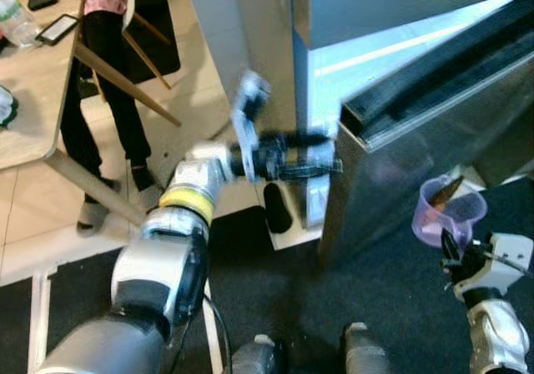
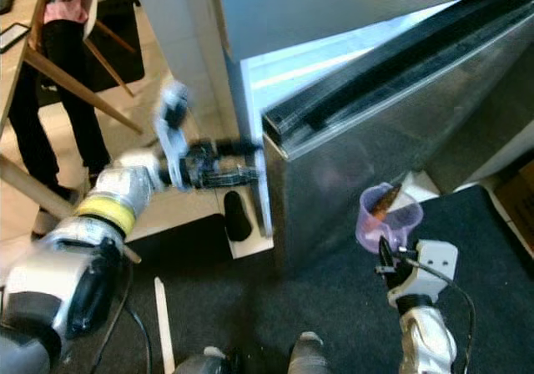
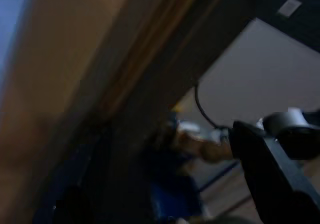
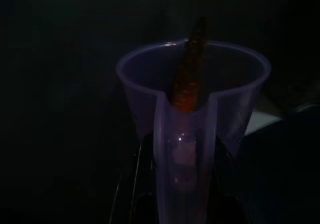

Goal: Restocking fridge

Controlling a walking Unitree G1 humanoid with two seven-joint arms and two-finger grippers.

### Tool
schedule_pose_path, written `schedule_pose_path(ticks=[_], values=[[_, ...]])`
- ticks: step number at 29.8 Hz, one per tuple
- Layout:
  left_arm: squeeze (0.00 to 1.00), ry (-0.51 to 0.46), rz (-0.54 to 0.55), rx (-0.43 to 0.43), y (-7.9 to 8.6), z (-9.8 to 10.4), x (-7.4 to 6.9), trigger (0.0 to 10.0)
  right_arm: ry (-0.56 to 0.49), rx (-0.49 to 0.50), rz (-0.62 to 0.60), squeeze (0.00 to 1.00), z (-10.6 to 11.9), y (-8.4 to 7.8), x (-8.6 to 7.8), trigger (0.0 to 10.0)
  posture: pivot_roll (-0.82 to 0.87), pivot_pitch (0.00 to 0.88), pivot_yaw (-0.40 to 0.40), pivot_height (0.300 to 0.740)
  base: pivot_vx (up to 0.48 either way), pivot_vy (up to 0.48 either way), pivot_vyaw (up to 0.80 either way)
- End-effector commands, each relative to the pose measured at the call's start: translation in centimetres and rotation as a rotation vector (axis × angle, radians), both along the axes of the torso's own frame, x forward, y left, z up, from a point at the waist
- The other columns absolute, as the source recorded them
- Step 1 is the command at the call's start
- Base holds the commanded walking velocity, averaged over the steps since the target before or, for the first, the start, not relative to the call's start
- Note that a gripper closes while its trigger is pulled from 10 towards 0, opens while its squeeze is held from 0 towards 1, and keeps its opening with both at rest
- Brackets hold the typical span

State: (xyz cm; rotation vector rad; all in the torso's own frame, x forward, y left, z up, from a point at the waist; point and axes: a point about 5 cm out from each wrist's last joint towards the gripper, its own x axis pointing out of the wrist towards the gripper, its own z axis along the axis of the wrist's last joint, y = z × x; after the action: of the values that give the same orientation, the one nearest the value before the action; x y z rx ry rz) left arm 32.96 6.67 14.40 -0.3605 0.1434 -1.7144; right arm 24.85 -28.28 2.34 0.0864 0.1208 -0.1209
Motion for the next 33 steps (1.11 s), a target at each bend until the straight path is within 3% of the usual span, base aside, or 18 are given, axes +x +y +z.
schedule_pose_path(ticks=[1,2,3,4,5,7,10,11,13,14,15,19,20,22,25,27,30,33], values=[[0.00,0.013,0.015,0.016,0.0,-1.2,-0.3,10.0,0.016,0.014,-0.031,0.00,-0.6,-0.3,-0.7,10.0,-0.22,0.228,0.140,0.740,0.000,0.000,0.00],[0.00,0.046,0.092,0.034,0.9,-2.3,-0.3,10.0,0.020,0.014,-0.045,0.00,-0.6,-0.5,-0.8,10.0,-0.21,0.220,0.139,0.740,0.000,0.000,0.00],[0.00,0.046,0.092,0.034,0.9,-2.3,-0.3,10.0,0.020,0.014,-0.045,0.00,-0.6,-0.5,-0.8,10.0,-0.21,0.220,0.139,0.740,0.000,0.000,0.00],[0.00,0.084,0.194,0.067,2.0,-3.8,-0.4,10.0,0.027,0.011,-0.060,0.00,-0.7,-0.7,-1.0,10.0,-0.21,0.215,0.139,0.740,0.000,0.000,0.00],[0.00,0.084,0.194,0.067,2.0,-3.8,-0.4,10.0,0.027,0.011,-0.060,0.00,-0.7,-0.7,-1.0,10.0,-0.21,0.215,0.139,0.740,0.000,0.000,0.00],[0.00,0.213,0.435,0.171,5.5,-8.1,-1.9,10.0,0.049,0.001,-0.113,0.00,-0.9,-1.5,-1.4,10.0,-0.20,0.202,0.140,0.740,0.000,0.000,0.00],[0.00,0.333,0.600,0.267,8.4,-11.5,-4.1,10.0,0.068,-0.003,-0.158,0.00,-1.1,-2.2,-1.8,10.0,-0.20,0.193,0.141,0.740,0.000,0.000,0.00],[0.00,0.398,0.698,0.335,9.8,-13.5,-5.6,10.0,0.073,-0.001,-0.191,0.00,-1.1,-2.6,-2.0,10.0,-0.19,0.189,0.143,0.740,0.000,0.000,0.00],[0.00,0.398,0.698,0.335,9.8,-13.5,-5.6,10.0,0.073,-0.001,-0.191,0.00,-1.1,-2.6,-2.0,10.0,-0.19,0.189,0.143,0.740,0.000,0.000,0.00],[0.00,0.519,0.875,0.458,12.4,-16.7,-8.8,10.0,0.082,0.005,-0.251,0.00,-1.2,-3.4,-2.5,10.0,-0.18,0.173,0.140,0.740,0.000,0.000,0.00],[0.00,0.519,0.875,0.458,12.4,-16.7,-8.8,10.0,0.082,0.005,-0.251,0.00,-1.2,-3.4,-2.5,10.0,-0.18,0.173,0.140,0.740,0.000,0.000,0.00],[0.00,0.709,1.114,0.649,15.7,-20.8,-15.1,10.0,0.108,0.021,-0.335,0.00,-1.4,-4.5,-3.2,10.0,-0.17,0.140,0.127,0.740,0.000,0.000,0.00],[0.00,0.709,1.114,0.649,15.7,-20.8,-15.1,10.0,0.108,0.021,-0.335,0.00,-1.4,-4.5,-3.2,10.0,-0.17,0.140,0.127,0.740,0.000,0.000,0.00],[0.00,0.795,1.196,0.718,16.5,-22.1,-17.7,10.0,0.132,0.029,-0.352,0.00,-1.8,-4.7,-3.7,10.0,-0.16,0.124,0.121,0.740,0.000,0.000,0.00],[0.00,0.839,1.246,0.751,16.9,-22.6,-18.8,10.0,0.151,0.033,-0.353,0.00,-2.1,-4.7,-3.9,10.0,-0.16,0.112,0.117,0.740,0.000,0.000,0.00],[0.00,0.886,1.359,0.825,17.6,-23.2,-20.1,10.0,0.182,0.044,-0.355,0.00,-2.6,-4.5,-4.3,10.0,-0.16,0.088,0.104,0.740,0.000,0.000,0.00],[0.00,0.913,1.430,0.836,17.8,-23.4,-20.4,10.0,0.199,0.051,-0.352,0.00,-2.9,-4.3,-4.4,10.0,-0.15,0.073,0.101,0.740,0.000,0.000,0.00],[0.00,0.915,1.478,0.813,17.6,-23.3,-19.7,10.0,0.206,0.063,-0.334,0.00,-3.1,-3.9,-4.1,10.0,-0.14,0.056,0.094,0.740,0.000,0.000,0.00]])
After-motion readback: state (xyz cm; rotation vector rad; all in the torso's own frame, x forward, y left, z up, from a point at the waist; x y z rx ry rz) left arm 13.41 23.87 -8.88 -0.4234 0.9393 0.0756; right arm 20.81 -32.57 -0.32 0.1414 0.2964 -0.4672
